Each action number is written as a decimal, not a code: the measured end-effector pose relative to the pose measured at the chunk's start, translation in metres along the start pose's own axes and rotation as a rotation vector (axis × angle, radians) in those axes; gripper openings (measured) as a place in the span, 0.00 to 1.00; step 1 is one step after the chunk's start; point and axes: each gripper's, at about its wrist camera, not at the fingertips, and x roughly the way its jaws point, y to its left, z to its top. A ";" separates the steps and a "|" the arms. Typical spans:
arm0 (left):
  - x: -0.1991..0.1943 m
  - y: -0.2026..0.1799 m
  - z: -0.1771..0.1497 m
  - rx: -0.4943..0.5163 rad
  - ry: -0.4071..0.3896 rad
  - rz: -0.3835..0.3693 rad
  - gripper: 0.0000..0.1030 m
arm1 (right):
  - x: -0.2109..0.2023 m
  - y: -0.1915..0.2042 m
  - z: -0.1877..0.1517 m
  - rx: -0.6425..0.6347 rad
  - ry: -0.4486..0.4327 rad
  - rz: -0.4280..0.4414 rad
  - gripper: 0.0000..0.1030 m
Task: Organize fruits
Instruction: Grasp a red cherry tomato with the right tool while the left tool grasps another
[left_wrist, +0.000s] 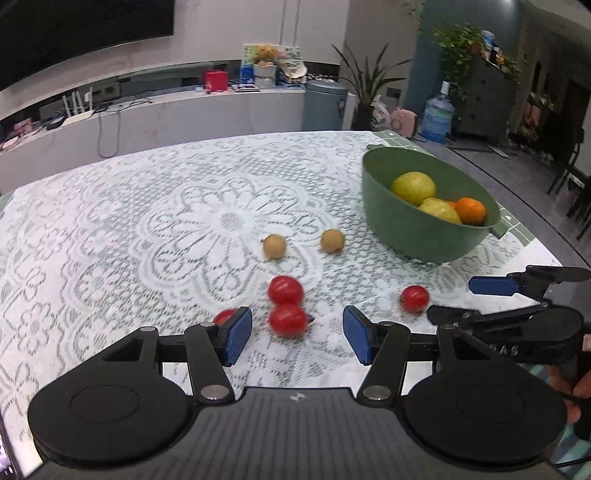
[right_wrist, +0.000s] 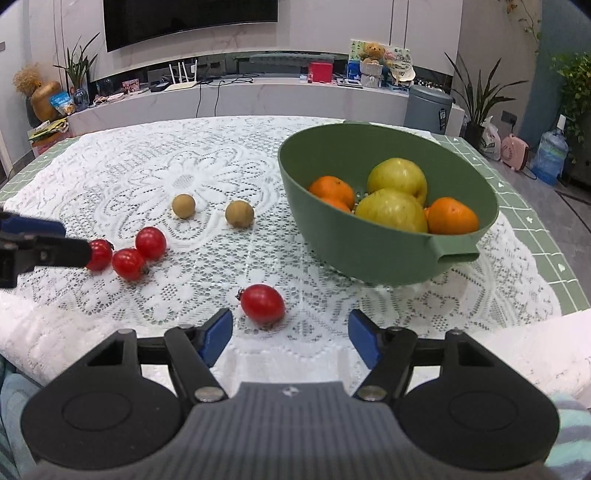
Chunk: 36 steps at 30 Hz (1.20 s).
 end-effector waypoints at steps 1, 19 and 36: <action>0.001 0.002 -0.002 -0.005 0.001 0.005 0.65 | 0.002 0.001 0.000 0.000 0.003 0.002 0.56; 0.024 -0.001 -0.012 0.013 -0.019 0.022 0.63 | 0.024 0.011 0.002 -0.037 -0.013 0.035 0.42; 0.054 -0.004 -0.009 0.009 0.039 0.028 0.45 | 0.037 0.016 0.003 -0.068 0.000 0.055 0.32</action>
